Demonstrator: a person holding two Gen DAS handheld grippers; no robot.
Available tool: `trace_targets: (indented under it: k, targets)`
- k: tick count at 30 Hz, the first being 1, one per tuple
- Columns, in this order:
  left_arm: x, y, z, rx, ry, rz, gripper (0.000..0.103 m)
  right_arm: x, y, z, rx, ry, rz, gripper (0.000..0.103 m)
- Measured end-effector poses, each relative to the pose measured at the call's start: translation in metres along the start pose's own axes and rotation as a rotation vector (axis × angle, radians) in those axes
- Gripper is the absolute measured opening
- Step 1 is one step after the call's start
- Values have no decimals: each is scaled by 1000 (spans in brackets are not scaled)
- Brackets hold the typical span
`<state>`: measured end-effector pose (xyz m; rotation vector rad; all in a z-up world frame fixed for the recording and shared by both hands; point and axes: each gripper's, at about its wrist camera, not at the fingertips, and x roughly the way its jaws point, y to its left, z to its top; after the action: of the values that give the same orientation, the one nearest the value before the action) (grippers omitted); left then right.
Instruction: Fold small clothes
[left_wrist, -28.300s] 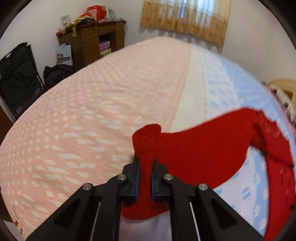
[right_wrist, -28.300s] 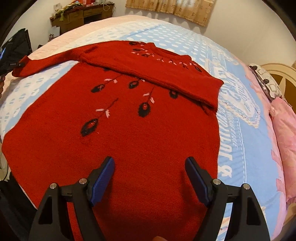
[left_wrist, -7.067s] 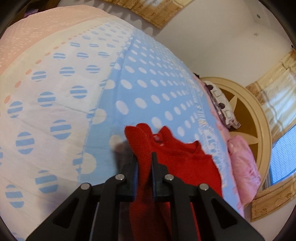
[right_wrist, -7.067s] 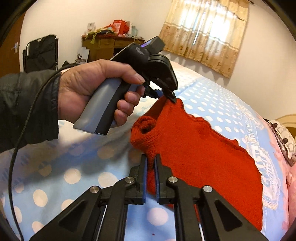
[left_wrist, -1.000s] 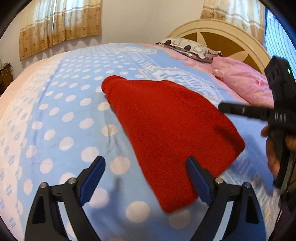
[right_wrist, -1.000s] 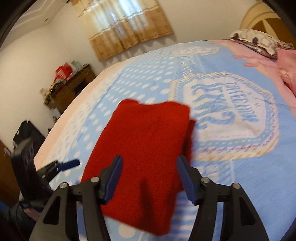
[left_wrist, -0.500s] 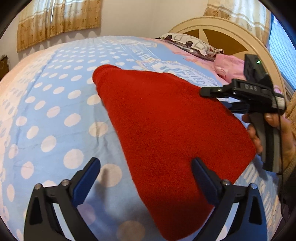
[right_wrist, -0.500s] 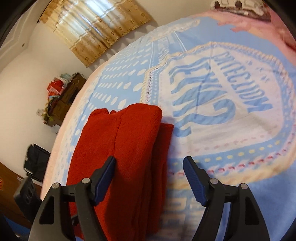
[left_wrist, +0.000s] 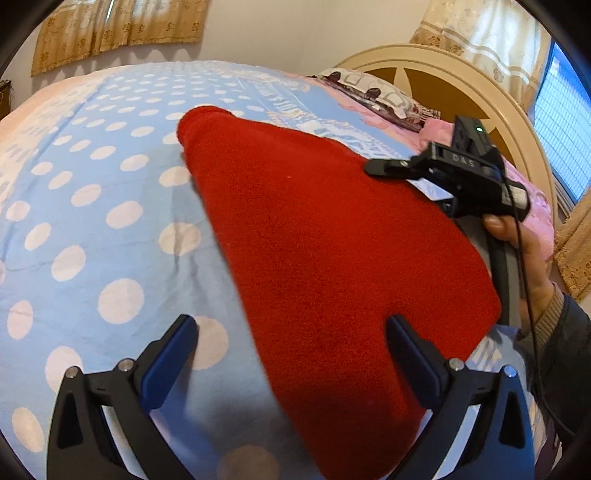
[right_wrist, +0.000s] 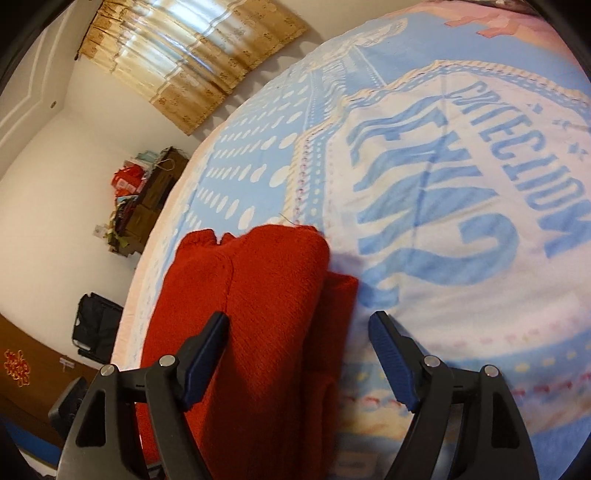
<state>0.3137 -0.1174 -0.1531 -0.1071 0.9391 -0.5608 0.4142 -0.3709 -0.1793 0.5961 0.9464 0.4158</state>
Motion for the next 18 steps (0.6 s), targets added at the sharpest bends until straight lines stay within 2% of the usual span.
trace_targets:
  k: [3,7,11,14,18]
  targets:
    - [-1,0,0,0,-1,-10,103,5,6,-1,-37,22,46,75]
    - [2,-3,1,12,4,-11,103,10,10,-3,-60,27,45,73]
    - [5,-8,1,40,12,-3,103,19,17,-7,-87,45,99,51]
    - [6,-8,2,45,15,2,103,20,16,-9,-85,42,107,45]
    - [7,-9,4,57,18,8,103,21,15,-11,-80,32,99,43]
